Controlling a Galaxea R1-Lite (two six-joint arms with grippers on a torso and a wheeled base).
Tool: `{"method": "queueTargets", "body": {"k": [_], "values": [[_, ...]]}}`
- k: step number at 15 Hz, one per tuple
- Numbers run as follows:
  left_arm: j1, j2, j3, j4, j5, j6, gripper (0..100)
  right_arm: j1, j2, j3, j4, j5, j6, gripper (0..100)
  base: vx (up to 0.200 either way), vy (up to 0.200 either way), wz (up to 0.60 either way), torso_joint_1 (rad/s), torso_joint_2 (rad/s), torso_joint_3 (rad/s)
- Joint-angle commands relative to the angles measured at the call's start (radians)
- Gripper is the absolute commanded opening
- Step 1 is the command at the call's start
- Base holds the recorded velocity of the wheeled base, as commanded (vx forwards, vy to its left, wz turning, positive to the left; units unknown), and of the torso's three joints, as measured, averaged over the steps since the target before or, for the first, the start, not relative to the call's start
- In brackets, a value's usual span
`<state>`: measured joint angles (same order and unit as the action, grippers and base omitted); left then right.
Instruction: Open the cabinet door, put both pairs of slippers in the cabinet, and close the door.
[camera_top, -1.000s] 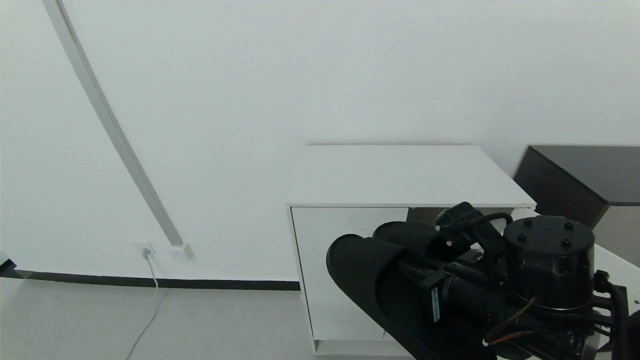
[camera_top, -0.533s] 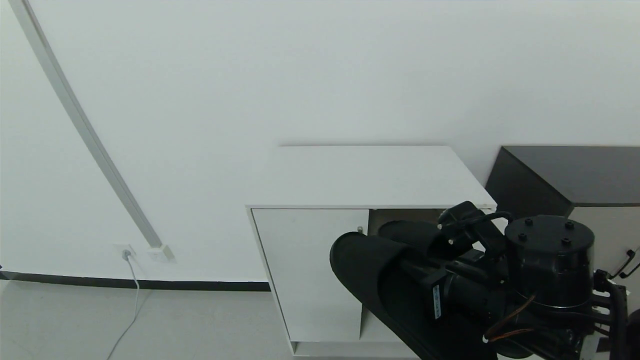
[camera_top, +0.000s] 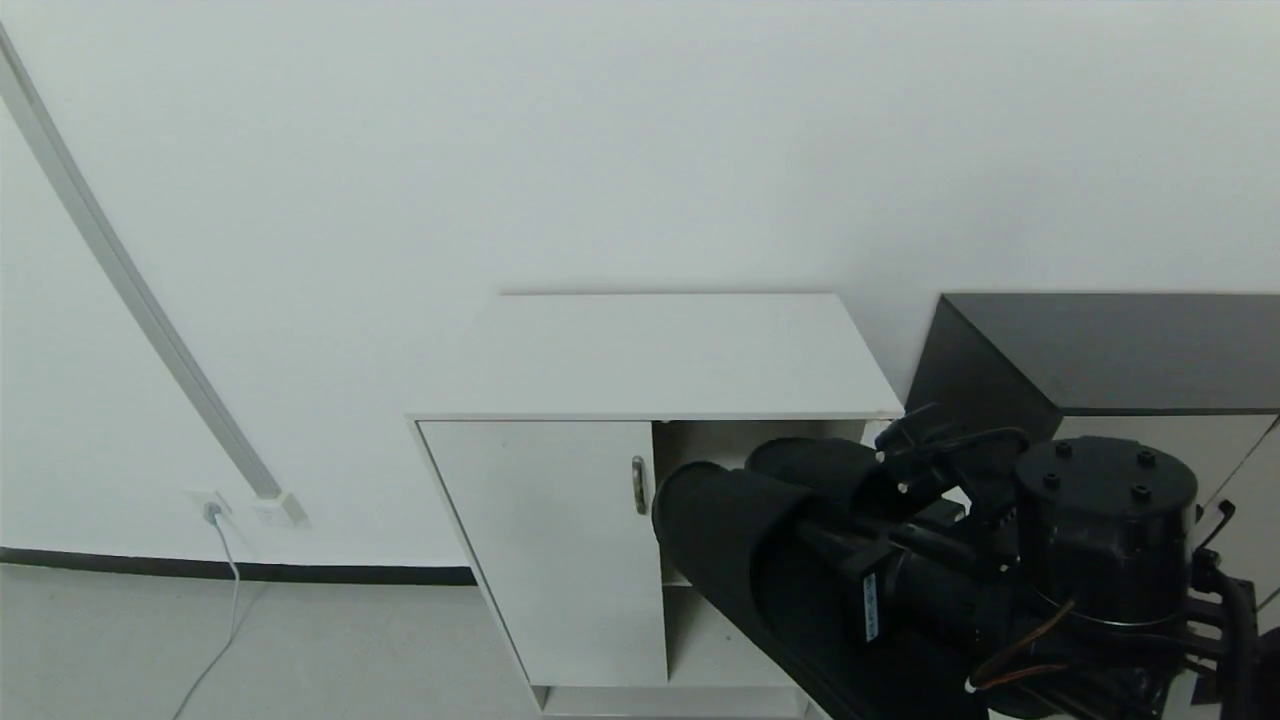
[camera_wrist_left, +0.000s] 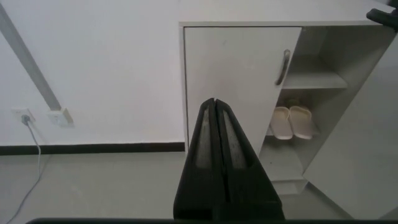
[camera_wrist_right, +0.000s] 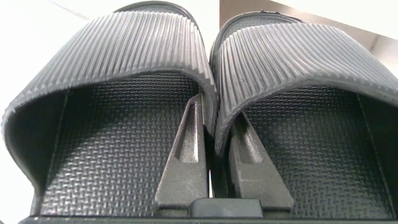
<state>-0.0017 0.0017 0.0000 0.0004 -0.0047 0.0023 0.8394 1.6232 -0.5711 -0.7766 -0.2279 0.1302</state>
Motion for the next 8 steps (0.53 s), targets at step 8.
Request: {"method": "queueTargets", "body": {"k": [8], "values": [[0.0,0.0,0.0,0.0,0.0,-0.001,0,0.0,0.032,0.028,-0.081,-0.004,-0.024,0,0.0,0.0,0.0,0.0,0.0,0.0]]}}
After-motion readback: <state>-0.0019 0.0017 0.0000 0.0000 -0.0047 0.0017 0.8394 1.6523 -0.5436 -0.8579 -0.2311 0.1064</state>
